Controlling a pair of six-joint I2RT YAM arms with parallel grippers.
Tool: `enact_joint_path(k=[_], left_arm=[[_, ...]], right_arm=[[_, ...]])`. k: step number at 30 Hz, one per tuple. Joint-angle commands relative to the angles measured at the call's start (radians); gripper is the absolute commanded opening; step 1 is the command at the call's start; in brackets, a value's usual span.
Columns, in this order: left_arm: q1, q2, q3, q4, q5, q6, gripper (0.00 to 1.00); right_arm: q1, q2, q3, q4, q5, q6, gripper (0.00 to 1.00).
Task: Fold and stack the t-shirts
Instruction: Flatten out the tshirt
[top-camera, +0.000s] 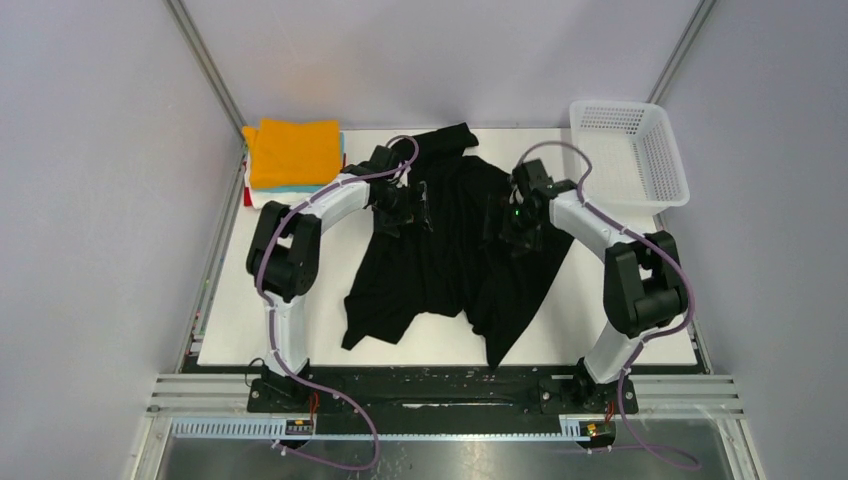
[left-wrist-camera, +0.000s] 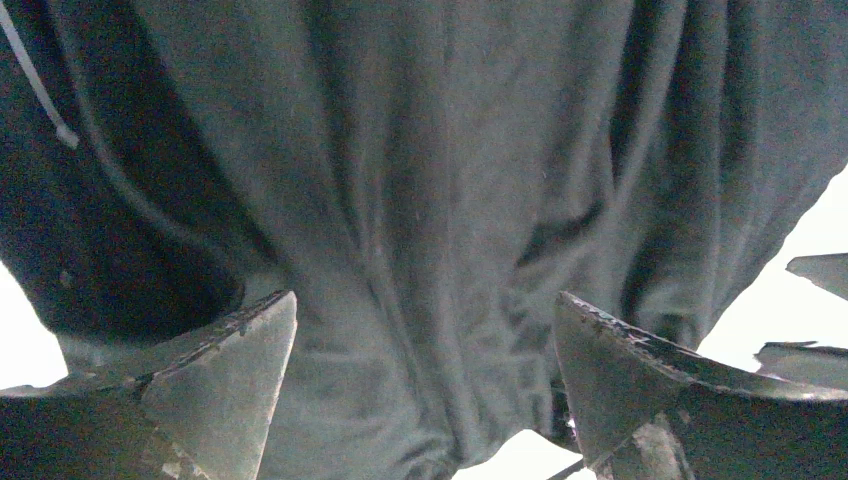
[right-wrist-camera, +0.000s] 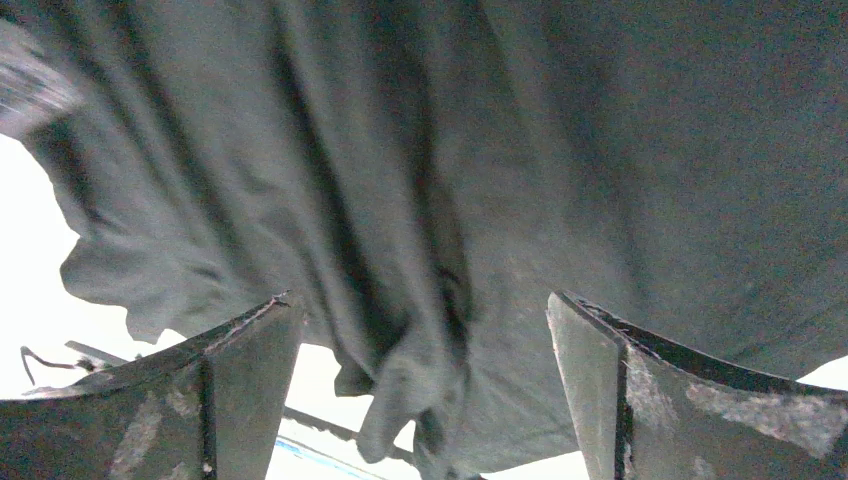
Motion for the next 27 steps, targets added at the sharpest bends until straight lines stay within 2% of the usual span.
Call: enact_joint_path(k=[1,5,10,13,16,23,27], left_arm=[[0.005,0.112,0.153,-0.074,-0.045,0.059,0.99],[0.071,0.128,0.166,-0.058,-0.077,0.055,0.99],[0.189,0.170,0.188,-0.047,-0.104,0.060,0.99],[0.249,0.207,0.223,-0.083,-0.140,0.059,0.99],[0.302,0.188,0.221,-0.064,-0.084,0.039,0.99],[0.329,0.094,0.222,-0.126,-0.364,0.052,0.99],[0.347,0.060,0.221,-0.158,-0.414,0.023,0.99]], right_arm=[[0.011,0.036,-0.110,-0.003,0.010,0.045,1.00],[0.004,0.119,-0.075,0.011,0.058,0.067,1.00],[-0.073,0.236,0.043,0.019,0.073,0.092,0.99],[-0.130,0.311,0.137,0.003,0.052,0.071,0.99],[-0.162,0.388,0.291,-0.051,0.015,0.081,0.99],[-0.174,0.523,0.580,-0.217,0.078,0.066,0.99],[-0.174,0.503,0.632,-0.254,0.155,0.051,0.99]])
